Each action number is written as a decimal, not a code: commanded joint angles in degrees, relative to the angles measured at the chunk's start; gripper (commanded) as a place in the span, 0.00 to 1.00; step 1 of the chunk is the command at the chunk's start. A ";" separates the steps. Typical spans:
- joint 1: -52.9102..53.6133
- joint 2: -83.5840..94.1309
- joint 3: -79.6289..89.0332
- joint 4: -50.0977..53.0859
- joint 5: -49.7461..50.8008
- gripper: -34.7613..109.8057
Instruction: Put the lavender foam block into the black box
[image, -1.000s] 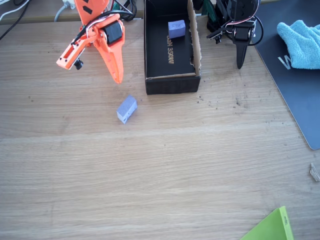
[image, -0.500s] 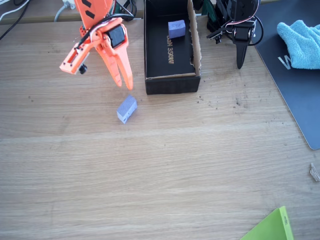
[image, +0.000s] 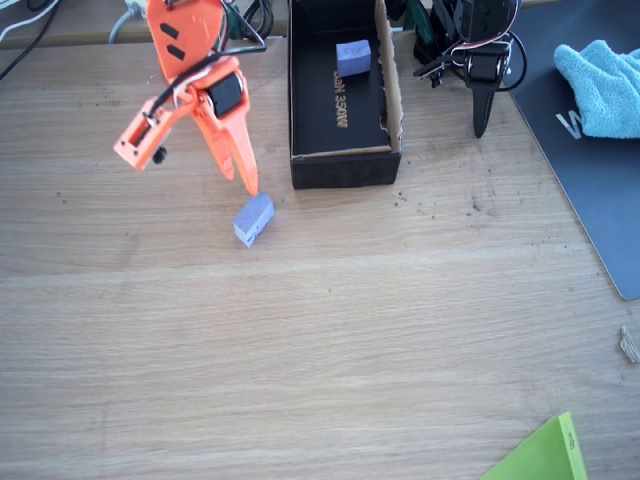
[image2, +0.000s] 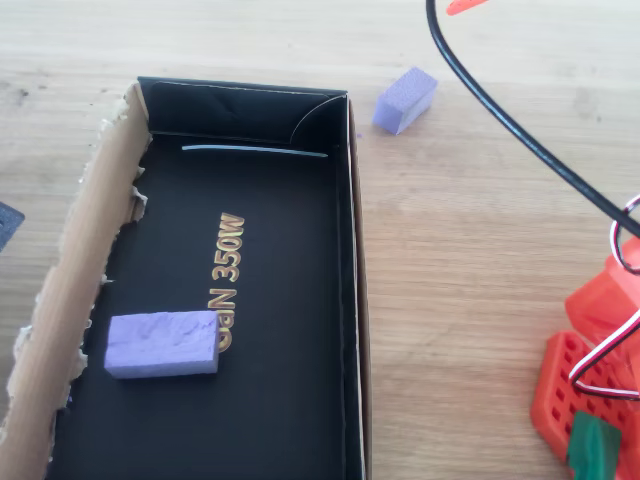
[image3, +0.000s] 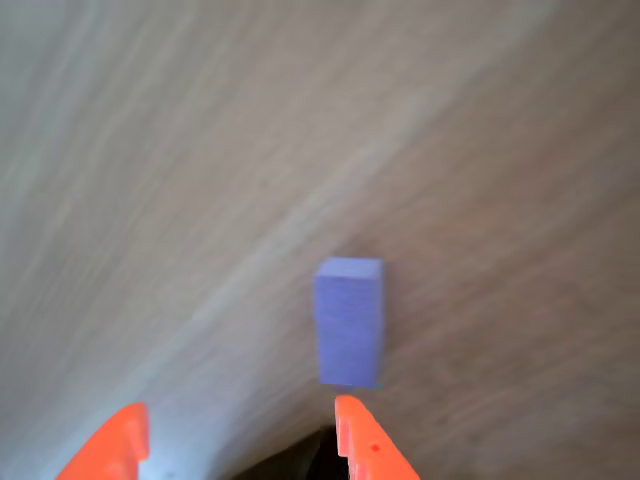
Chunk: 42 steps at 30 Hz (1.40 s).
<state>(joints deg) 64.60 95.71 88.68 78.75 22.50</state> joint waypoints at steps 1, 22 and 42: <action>1.23 1.41 -3.60 7.03 2.46 0.42; -5.54 4.31 -7.29 9.05 9.23 0.39; -10.20 5.27 -5.80 7.47 7.38 0.38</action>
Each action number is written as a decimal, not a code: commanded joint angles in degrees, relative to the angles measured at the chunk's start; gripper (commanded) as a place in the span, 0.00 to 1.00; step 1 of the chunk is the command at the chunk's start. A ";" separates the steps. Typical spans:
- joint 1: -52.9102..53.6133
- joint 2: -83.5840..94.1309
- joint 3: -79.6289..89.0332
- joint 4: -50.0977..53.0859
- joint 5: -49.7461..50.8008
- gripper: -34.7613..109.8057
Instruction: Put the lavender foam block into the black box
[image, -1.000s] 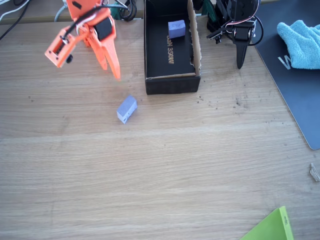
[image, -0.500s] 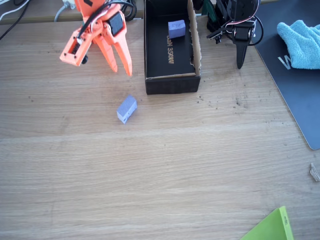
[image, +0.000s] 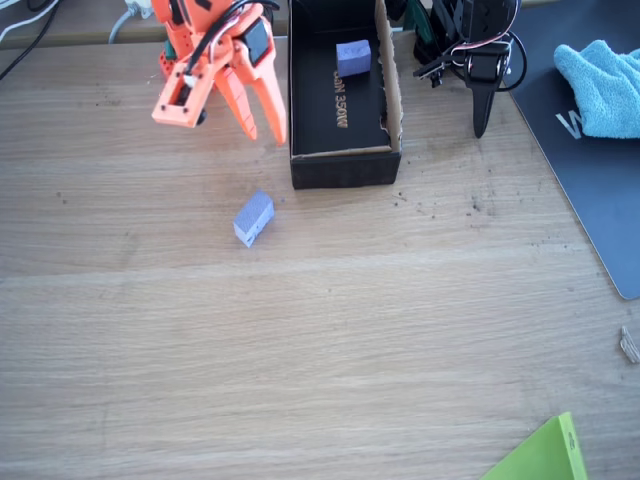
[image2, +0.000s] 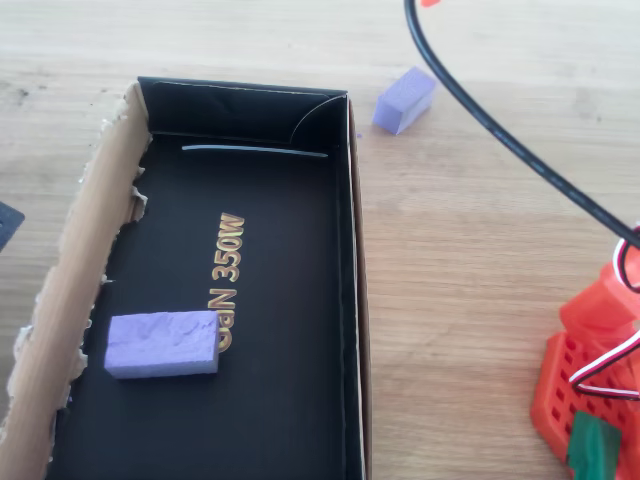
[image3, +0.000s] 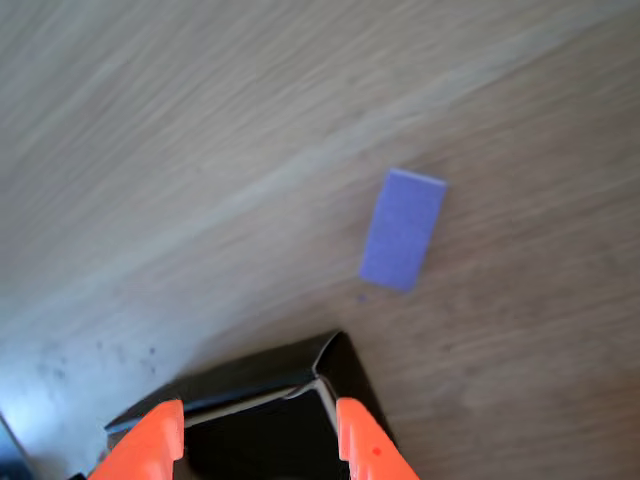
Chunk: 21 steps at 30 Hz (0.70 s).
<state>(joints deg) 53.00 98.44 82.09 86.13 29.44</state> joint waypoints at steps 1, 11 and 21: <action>2.29 2.20 1.05 0.09 0.18 0.38; 7.03 -0.62 4.92 -3.25 1.41 0.37; 6.94 -4.39 4.31 -5.19 1.49 0.38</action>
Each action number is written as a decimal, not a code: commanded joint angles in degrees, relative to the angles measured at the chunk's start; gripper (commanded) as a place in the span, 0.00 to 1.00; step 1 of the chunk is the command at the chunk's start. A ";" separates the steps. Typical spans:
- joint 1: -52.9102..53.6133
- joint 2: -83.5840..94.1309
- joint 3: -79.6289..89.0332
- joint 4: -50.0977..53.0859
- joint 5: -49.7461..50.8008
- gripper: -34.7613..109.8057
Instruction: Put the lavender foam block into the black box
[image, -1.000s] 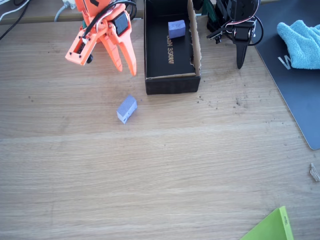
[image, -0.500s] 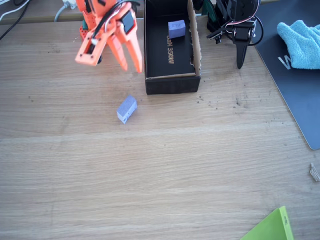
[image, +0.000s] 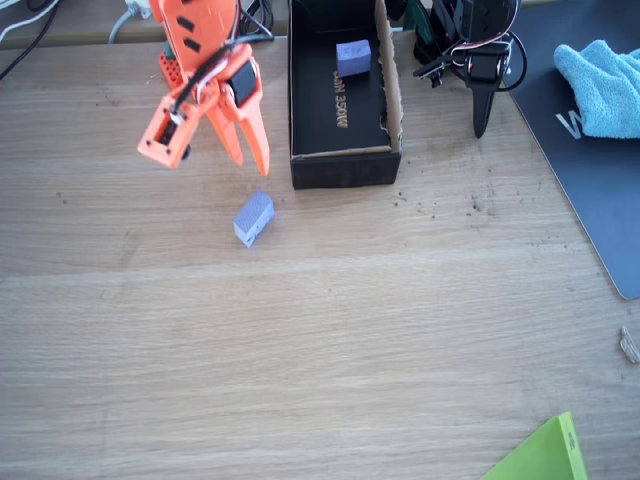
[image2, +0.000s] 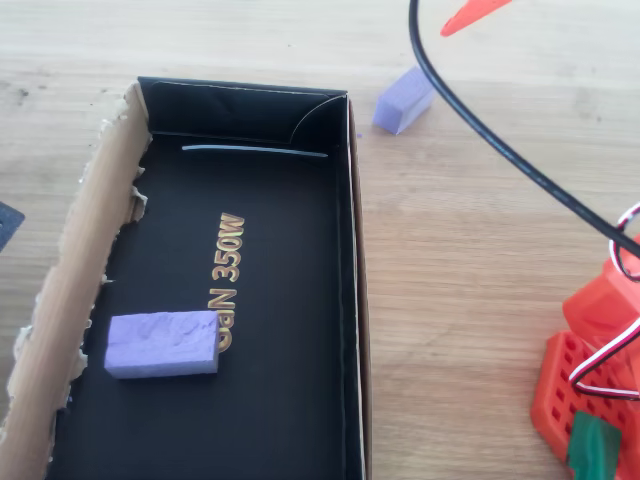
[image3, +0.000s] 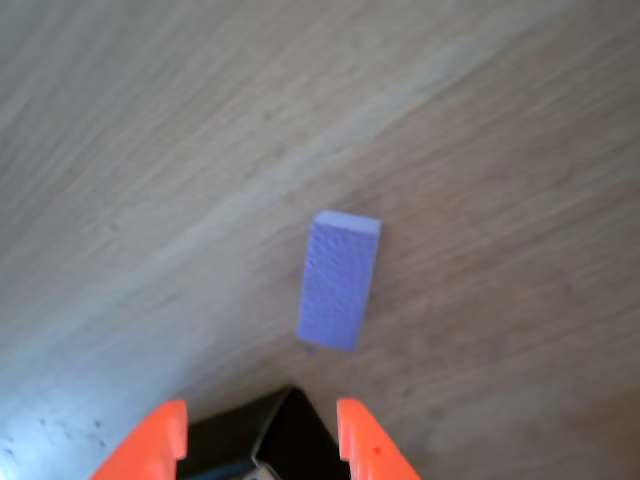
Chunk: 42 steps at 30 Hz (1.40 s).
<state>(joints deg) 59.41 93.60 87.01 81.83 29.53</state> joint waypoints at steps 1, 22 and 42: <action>0.53 0.26 -0.44 -1.23 1.41 0.38; 3.25 -7.21 0.00 -5.71 0.88 0.38; 5.71 -10.90 -0.53 -8.44 -2.20 0.41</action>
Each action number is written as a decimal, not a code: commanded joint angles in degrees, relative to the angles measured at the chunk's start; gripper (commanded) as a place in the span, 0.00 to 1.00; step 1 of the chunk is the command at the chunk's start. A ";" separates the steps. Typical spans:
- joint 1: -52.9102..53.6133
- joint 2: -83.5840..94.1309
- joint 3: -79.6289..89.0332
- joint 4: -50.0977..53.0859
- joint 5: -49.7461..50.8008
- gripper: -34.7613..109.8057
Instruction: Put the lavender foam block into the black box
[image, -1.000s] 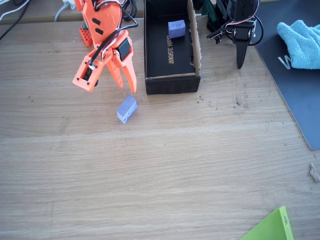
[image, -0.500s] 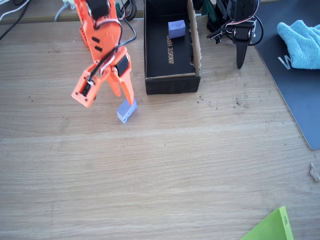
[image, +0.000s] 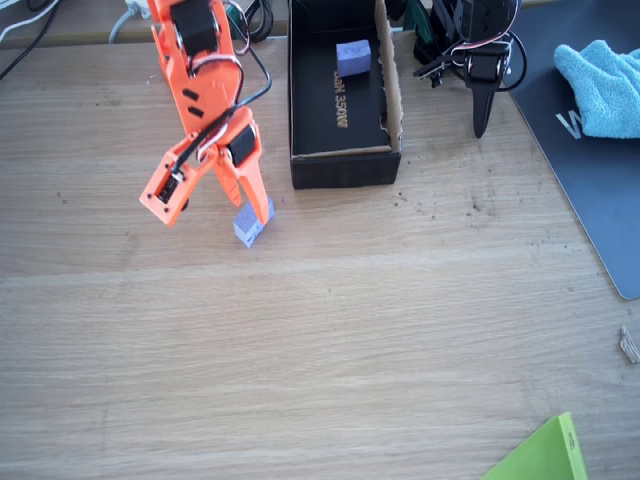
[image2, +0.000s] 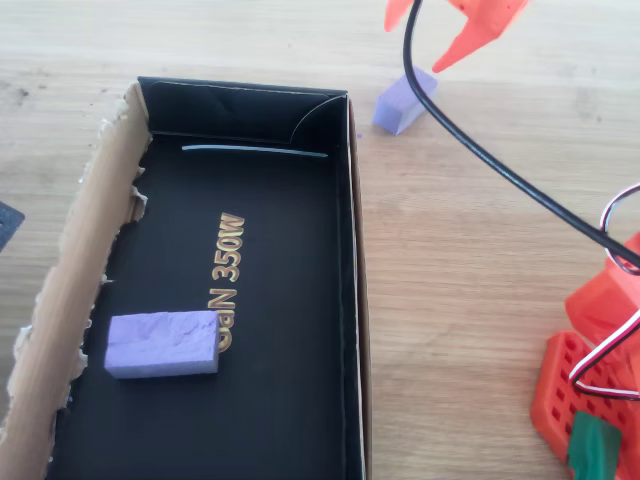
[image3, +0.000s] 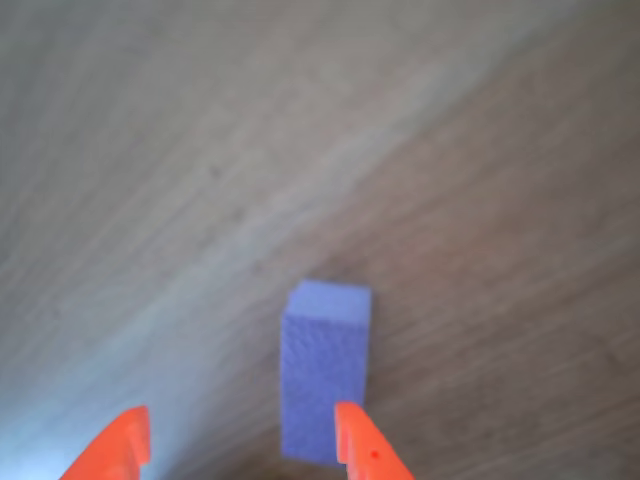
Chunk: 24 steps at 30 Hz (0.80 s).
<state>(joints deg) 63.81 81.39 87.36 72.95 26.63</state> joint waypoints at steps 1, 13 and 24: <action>1.32 1.32 -0.88 1.32 1.14 0.40; 1.76 1.05 -1.32 6.33 2.37 0.40; 1.67 -3.08 -3.34 5.27 2.20 0.40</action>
<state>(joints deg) 64.95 77.87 86.84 78.49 28.21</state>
